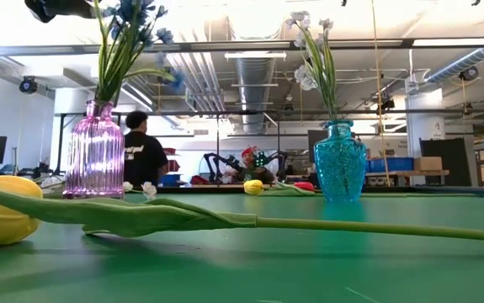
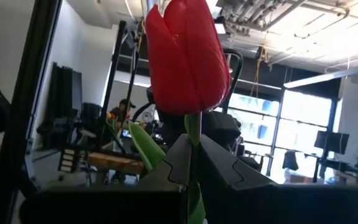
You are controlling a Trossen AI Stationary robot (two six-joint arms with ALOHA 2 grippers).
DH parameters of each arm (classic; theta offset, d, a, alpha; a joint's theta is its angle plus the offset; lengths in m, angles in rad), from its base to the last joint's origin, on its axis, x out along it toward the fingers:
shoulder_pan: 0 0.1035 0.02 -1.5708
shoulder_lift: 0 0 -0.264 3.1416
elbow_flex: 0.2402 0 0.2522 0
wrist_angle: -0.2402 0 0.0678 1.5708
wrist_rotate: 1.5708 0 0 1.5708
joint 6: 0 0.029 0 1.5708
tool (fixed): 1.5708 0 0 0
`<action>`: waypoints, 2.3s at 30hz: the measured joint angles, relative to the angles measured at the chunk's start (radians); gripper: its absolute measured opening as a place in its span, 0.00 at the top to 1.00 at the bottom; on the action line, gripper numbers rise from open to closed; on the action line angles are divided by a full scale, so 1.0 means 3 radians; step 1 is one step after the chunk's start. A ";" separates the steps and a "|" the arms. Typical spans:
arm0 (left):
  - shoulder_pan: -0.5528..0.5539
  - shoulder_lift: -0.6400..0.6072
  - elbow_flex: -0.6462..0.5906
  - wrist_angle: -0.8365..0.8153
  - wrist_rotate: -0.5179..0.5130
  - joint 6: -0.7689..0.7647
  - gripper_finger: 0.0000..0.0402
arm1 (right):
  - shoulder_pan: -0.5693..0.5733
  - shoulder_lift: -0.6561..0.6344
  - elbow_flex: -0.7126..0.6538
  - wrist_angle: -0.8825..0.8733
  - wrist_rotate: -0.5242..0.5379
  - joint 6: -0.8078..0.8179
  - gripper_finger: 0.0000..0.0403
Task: Sort flowers into vase by color
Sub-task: Put the bottom red tulip into the violet vase
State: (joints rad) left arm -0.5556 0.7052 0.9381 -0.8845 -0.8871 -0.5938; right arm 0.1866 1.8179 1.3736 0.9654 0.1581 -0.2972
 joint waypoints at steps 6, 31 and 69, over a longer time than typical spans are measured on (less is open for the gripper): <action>0.0000 -0.0001 -0.0001 0.0002 -0.0001 0.0000 0.51 | -0.0036 0.0000 0.0012 -0.0049 0.0000 0.0348 0.97; 0.0000 0.0000 -0.0001 0.0003 -0.0036 -0.0001 0.51 | -0.0084 -0.0002 0.0090 -0.0035 -0.0001 0.0345 0.97; 0.0000 0.0001 -0.0001 0.0005 -0.0076 -0.0001 0.51 | -0.0144 0.0169 0.0082 -0.0588 -0.0032 0.0429 0.97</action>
State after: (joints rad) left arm -0.5556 0.7055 0.9379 -0.8829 -0.9099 -0.5940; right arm 0.1432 1.8687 1.3983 0.7891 0.1486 -0.1684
